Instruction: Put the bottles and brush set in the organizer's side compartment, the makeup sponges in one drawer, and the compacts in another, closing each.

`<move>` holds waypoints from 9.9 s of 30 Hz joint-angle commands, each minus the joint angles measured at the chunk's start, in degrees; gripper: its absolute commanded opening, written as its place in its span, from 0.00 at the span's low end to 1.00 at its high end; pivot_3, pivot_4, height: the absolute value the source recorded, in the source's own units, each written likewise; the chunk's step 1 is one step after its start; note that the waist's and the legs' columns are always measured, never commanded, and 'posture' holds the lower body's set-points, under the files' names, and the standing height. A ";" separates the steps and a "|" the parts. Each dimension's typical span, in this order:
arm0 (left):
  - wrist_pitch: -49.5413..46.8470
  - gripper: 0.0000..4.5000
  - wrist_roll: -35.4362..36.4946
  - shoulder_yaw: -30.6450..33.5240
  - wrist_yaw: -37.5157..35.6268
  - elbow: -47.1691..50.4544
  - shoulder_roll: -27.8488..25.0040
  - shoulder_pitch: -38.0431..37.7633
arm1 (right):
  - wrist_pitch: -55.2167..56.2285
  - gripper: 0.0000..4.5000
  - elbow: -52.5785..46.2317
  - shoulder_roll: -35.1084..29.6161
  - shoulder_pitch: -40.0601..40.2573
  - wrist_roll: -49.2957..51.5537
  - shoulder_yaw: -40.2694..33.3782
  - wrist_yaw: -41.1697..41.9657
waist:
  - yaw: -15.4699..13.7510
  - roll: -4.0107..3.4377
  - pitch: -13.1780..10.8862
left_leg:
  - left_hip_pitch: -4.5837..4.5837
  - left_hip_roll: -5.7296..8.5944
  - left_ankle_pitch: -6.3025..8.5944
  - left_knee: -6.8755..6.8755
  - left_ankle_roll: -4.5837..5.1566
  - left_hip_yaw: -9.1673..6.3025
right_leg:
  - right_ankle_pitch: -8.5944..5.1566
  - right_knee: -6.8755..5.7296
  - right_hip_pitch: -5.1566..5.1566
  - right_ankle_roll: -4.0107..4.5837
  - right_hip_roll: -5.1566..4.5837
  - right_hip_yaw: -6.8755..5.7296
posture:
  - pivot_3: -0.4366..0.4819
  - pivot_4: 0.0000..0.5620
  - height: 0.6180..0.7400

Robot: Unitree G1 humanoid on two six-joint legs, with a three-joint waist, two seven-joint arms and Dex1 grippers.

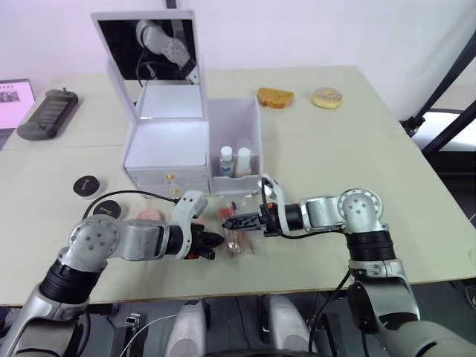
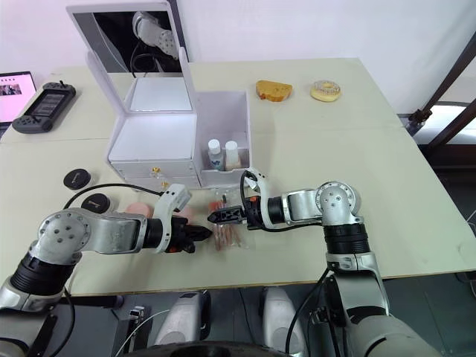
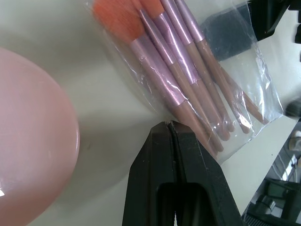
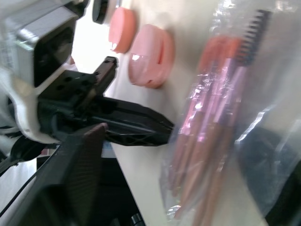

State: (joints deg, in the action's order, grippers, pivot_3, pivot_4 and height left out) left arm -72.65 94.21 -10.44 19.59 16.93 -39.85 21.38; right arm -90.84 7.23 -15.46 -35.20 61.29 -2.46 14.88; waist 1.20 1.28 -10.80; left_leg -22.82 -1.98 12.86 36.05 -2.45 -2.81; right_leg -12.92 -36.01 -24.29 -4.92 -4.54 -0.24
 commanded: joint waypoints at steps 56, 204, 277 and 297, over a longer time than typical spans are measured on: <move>27.82 0.00 -10.84 39.70 -46.80 22.27 -10.96 -18.57 | 90.44 0.02 57.04 -2.61 -42.96 -45.80 4.03 55.86 | 1.43 -0.43 -0.69 | -1.47 0.15 -0.03 -0.05 -0.05 -0.09 | 0.33 0.61 -0.93 -0.32 0.00 0.02 | 0.48 0.27 1.00; 47.75 0.98 -49.50 56.02 -61.96 12.76 -0.06 -43.86 | 54.42 0.97 -11.35 -25.79 -2.70 -30.15 -4.17 48.78 | 1.25 -0.45 -0.74 | -0.57 -0.05 -0.23 -0.02 -0.44 0.66 | 0.16 -0.01 -0.75 -0.21 -0.12 0.45 | 0.48 0.27 1.00; 36.19 0.06 -68.44 13.13 -27.05 39.55 23.98 -38.25 | 52.20 1.00 -15.88 -25.91 -13.13 -31.85 4.63 45.06 | -1.83 -0.86 -0.92 | -0.80 2.09 -0.34 -0.14 -0.25 -2.88 | -0.55 0.38 0.62 -0.41 -1.31 -1.58 | 0.48 0.27 1.00; 41.09 0.97 -48.91 30.26 -37.73 40.73 18.58 -49.05 | 53.41 1.00 -11.73 -24.24 -15.36 -30.95 4.26 47.34 | -1.55 -0.87 -0.92 | -0.81 2.07 -0.32 -0.20 -0.25 -2.84 | -0.55 0.45 0.57 -0.40 -1.32 -1.58 | 0.48 0.27 1.00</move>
State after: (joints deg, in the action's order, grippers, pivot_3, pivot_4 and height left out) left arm -34.17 43.24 16.23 -15.94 55.98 -20.46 -26.35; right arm -38.89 -4.29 -39.58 -48.39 29.98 3.49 61.55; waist -0.36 0.41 -11.72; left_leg -23.64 0.09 12.54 35.86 -2.70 -5.64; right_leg -13.47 -35.54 -23.74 -5.32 -5.86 -1.82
